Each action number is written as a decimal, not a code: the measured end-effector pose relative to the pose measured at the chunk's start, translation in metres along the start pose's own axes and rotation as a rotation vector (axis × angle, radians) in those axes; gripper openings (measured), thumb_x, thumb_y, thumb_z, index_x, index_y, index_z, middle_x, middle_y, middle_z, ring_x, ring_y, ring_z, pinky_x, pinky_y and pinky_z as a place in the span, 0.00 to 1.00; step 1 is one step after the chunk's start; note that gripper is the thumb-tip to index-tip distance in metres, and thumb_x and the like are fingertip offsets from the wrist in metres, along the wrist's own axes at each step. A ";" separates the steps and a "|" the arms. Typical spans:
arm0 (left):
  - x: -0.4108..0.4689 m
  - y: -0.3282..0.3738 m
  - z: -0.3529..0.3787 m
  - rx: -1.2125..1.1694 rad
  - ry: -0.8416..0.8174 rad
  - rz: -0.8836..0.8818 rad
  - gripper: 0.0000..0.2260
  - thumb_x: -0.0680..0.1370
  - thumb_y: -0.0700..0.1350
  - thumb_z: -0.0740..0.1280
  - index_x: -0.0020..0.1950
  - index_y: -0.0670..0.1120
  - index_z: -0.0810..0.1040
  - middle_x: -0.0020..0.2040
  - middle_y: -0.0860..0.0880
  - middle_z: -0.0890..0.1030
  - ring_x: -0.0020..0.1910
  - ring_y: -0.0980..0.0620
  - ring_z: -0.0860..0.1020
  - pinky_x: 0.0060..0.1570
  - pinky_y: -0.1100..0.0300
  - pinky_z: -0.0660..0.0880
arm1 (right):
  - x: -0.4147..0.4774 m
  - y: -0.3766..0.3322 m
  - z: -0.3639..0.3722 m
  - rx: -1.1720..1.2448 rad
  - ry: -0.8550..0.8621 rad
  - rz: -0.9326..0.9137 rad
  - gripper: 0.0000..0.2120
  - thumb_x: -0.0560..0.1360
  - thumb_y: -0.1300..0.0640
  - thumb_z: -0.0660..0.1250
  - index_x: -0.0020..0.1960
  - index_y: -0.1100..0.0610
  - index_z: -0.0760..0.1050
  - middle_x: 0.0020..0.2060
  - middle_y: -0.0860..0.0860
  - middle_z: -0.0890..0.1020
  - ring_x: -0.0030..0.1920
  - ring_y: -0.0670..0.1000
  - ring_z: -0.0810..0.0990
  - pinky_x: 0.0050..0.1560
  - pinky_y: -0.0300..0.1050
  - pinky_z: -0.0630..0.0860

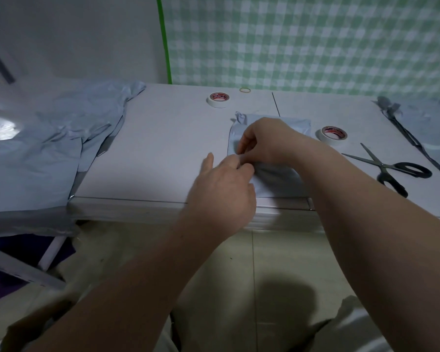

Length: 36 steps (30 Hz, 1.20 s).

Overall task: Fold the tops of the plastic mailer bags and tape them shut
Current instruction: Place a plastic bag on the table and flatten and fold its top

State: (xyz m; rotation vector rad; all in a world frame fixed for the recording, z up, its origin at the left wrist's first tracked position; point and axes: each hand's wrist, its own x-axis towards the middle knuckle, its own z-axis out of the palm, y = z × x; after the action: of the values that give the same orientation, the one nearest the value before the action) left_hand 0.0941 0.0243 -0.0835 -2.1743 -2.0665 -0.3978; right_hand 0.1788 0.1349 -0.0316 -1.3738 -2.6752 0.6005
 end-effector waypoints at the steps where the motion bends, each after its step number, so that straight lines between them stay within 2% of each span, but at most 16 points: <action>1: 0.001 0.001 -0.001 0.007 -0.012 -0.008 0.15 0.80 0.47 0.54 0.64 0.48 0.73 0.58 0.48 0.74 0.58 0.50 0.72 0.73 0.50 0.50 | 0.000 0.002 0.000 -0.043 0.022 -0.007 0.02 0.70 0.56 0.72 0.41 0.53 0.80 0.42 0.51 0.83 0.45 0.50 0.80 0.47 0.40 0.74; 4: 0.006 0.003 -0.004 0.021 -0.039 -0.039 0.16 0.81 0.48 0.53 0.66 0.48 0.72 0.58 0.48 0.73 0.58 0.50 0.72 0.74 0.52 0.48 | 0.001 0.009 0.001 -0.126 0.095 -0.010 0.07 0.69 0.52 0.73 0.39 0.55 0.81 0.40 0.54 0.84 0.43 0.52 0.80 0.46 0.45 0.75; 7: 0.008 0.006 -0.004 0.028 -0.049 -0.036 0.17 0.81 0.49 0.53 0.67 0.47 0.71 0.59 0.47 0.73 0.57 0.50 0.71 0.74 0.53 0.49 | 0.000 0.019 0.004 -0.139 0.151 -0.026 0.11 0.69 0.48 0.73 0.39 0.56 0.78 0.38 0.53 0.82 0.41 0.52 0.78 0.43 0.48 0.76; 9: 0.007 0.006 -0.004 -0.007 -0.056 -0.036 0.18 0.81 0.49 0.53 0.69 0.46 0.69 0.60 0.48 0.71 0.52 0.51 0.68 0.71 0.54 0.54 | -0.002 0.025 0.006 -0.157 0.178 -0.032 0.14 0.70 0.45 0.71 0.38 0.56 0.75 0.34 0.51 0.77 0.40 0.52 0.76 0.36 0.45 0.71; 11: 0.004 0.005 -0.003 -0.069 -0.046 -0.049 0.18 0.81 0.48 0.53 0.69 0.46 0.68 0.62 0.48 0.70 0.49 0.52 0.65 0.63 0.57 0.61 | -0.005 0.031 0.008 -0.186 0.211 -0.007 0.17 0.70 0.41 0.70 0.38 0.56 0.74 0.32 0.48 0.74 0.39 0.51 0.73 0.32 0.43 0.66; 14: 0.001 0.004 -0.002 -0.091 -0.043 -0.059 0.18 0.81 0.48 0.52 0.69 0.46 0.67 0.68 0.49 0.69 0.59 0.49 0.67 0.62 0.57 0.60 | -0.009 0.044 0.011 -0.197 0.294 -0.005 0.21 0.70 0.37 0.68 0.37 0.56 0.73 0.31 0.48 0.73 0.39 0.51 0.73 0.34 0.43 0.63; 18: 0.000 0.005 0.004 -0.045 0.026 -0.012 0.25 0.77 0.51 0.46 0.62 0.42 0.74 0.66 0.43 0.74 0.62 0.45 0.74 0.62 0.48 0.68 | -0.014 0.054 0.015 -0.269 0.391 0.013 0.24 0.72 0.35 0.64 0.36 0.57 0.71 0.30 0.50 0.72 0.37 0.52 0.70 0.35 0.45 0.61; 19: 0.000 0.005 0.003 -0.027 0.004 -0.012 0.25 0.78 0.51 0.46 0.66 0.43 0.73 0.69 0.42 0.72 0.66 0.45 0.72 0.64 0.47 0.66 | -0.016 0.056 0.016 -0.291 0.403 0.033 0.25 0.72 0.34 0.63 0.36 0.58 0.72 0.30 0.50 0.71 0.37 0.53 0.70 0.35 0.45 0.61; 21: 0.001 0.003 0.006 0.010 -0.087 -0.025 0.23 0.81 0.51 0.46 0.75 0.47 0.61 0.76 0.45 0.60 0.74 0.49 0.61 0.71 0.47 0.56 | -0.018 0.060 0.016 -0.325 0.418 0.093 0.27 0.72 0.33 0.61 0.34 0.58 0.72 0.27 0.50 0.68 0.37 0.53 0.70 0.36 0.45 0.61; 23: 0.001 0.003 0.007 0.033 -0.112 -0.037 0.23 0.82 0.52 0.47 0.77 0.51 0.54 0.78 0.47 0.55 0.76 0.50 0.56 0.72 0.47 0.52 | -0.019 0.065 0.016 -0.365 0.430 0.153 0.28 0.73 0.33 0.59 0.33 0.58 0.69 0.28 0.50 0.68 0.37 0.55 0.72 0.36 0.46 0.61; 26: 0.001 0.004 0.008 0.053 -0.124 -0.028 0.24 0.81 0.53 0.47 0.78 0.54 0.52 0.78 0.45 0.54 0.76 0.48 0.54 0.72 0.46 0.50 | -0.020 0.074 0.014 -0.414 0.464 0.242 0.29 0.74 0.33 0.56 0.39 0.60 0.73 0.37 0.56 0.77 0.43 0.59 0.77 0.36 0.46 0.63; 28: 0.001 0.005 0.007 0.065 -0.140 -0.031 0.24 0.81 0.54 0.46 0.78 0.54 0.51 0.78 0.45 0.53 0.76 0.47 0.53 0.73 0.45 0.50 | -0.023 0.078 0.012 -0.405 0.481 0.276 0.28 0.75 0.33 0.57 0.40 0.59 0.74 0.41 0.58 0.79 0.44 0.59 0.77 0.36 0.46 0.64; 31: 0.000 0.007 0.007 0.067 -0.135 -0.040 0.24 0.81 0.54 0.45 0.78 0.54 0.51 0.78 0.45 0.53 0.76 0.47 0.53 0.73 0.45 0.50 | -0.026 0.075 0.012 -0.299 0.470 0.233 0.24 0.75 0.36 0.58 0.39 0.58 0.71 0.39 0.57 0.78 0.42 0.59 0.75 0.36 0.46 0.63; 33: -0.001 0.008 0.007 0.061 -0.130 -0.045 0.24 0.81 0.54 0.44 0.78 0.54 0.52 0.78 0.46 0.53 0.76 0.47 0.54 0.73 0.45 0.51 | -0.027 0.068 0.012 -0.211 0.445 0.169 0.24 0.75 0.36 0.59 0.40 0.58 0.73 0.37 0.54 0.76 0.42 0.57 0.75 0.37 0.45 0.64; 36: -0.001 0.009 0.007 0.068 -0.141 -0.040 0.24 0.81 0.54 0.45 0.78 0.53 0.52 0.78 0.47 0.53 0.76 0.47 0.53 0.72 0.45 0.51 | -0.025 0.054 0.008 -0.209 0.364 0.096 0.23 0.74 0.37 0.61 0.43 0.57 0.76 0.37 0.52 0.76 0.41 0.54 0.73 0.38 0.45 0.65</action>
State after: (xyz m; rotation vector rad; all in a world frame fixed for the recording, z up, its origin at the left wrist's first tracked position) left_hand 0.1035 0.0250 -0.0896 -2.1826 -2.1638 -0.1798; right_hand 0.2334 0.1408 -0.0563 -1.4982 -2.4407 0.0633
